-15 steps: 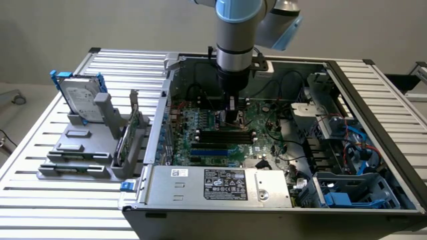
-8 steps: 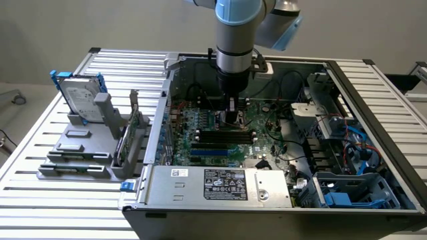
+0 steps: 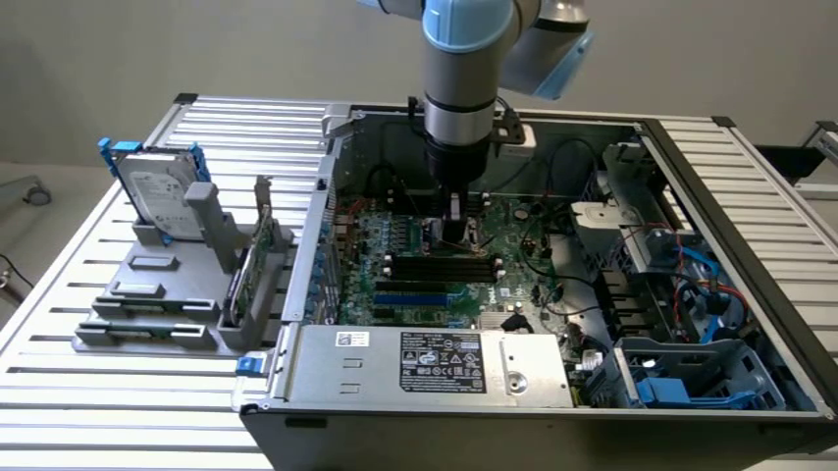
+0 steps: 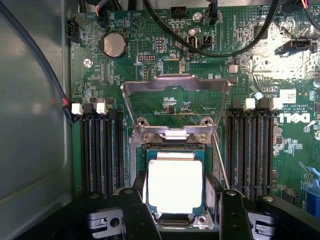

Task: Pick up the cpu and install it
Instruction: 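Place the cpu into insertion slot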

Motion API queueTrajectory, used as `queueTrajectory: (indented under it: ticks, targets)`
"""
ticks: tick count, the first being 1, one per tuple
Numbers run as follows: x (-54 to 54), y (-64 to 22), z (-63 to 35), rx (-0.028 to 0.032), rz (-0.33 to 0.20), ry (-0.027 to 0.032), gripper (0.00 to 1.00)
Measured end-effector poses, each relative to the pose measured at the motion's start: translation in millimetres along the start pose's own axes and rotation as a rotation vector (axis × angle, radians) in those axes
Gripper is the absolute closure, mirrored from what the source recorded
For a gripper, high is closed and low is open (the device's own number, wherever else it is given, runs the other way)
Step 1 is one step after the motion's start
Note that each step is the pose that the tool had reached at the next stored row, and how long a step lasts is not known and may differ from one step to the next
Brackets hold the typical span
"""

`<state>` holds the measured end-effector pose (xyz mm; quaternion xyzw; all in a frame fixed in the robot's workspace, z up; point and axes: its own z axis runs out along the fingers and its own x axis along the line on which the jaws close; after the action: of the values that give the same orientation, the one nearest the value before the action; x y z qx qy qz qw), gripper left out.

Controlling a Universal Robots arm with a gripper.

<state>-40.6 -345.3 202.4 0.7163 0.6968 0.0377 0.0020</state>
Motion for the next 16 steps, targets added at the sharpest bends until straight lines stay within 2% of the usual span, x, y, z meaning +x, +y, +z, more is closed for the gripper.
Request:
queueTrajectory:
  ticks: [16]
  targets:
    - [-0.2, -0.2, 3.6, -0.0002, 0.0, -0.0001, 0.45]
